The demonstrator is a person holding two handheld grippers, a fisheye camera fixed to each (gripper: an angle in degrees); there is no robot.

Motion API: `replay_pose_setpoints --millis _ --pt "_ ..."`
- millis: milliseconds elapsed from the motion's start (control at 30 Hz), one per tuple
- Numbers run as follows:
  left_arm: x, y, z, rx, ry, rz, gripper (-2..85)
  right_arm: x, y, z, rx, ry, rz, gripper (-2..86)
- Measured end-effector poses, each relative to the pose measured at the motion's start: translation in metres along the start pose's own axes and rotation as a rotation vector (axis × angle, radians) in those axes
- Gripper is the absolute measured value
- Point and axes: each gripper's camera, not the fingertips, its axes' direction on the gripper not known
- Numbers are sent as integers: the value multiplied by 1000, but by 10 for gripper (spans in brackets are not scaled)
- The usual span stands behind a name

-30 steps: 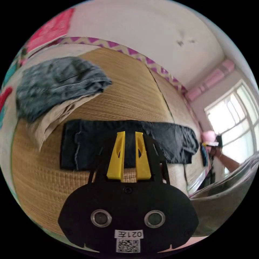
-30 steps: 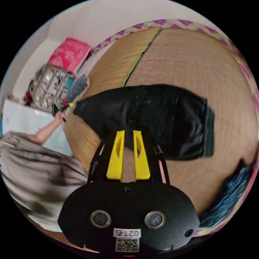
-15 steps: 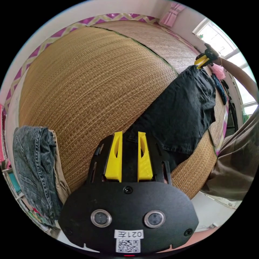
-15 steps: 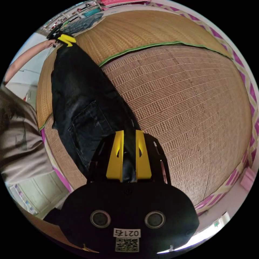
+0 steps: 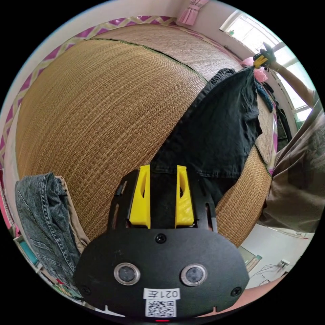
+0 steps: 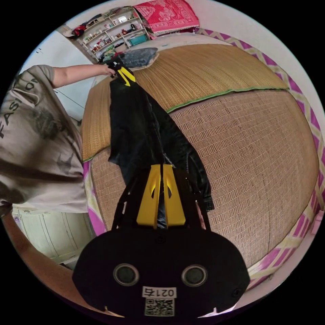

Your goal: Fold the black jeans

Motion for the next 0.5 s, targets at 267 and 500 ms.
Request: replay_pose_setpoints --millis 267,500 --pt "6 15 -5 15 -41 27 37 -21 -2 -10 -14 47 9 -9" --pt "74 89 -56 194 -103 11 5 -29 12 -12 23 56 87 -9"
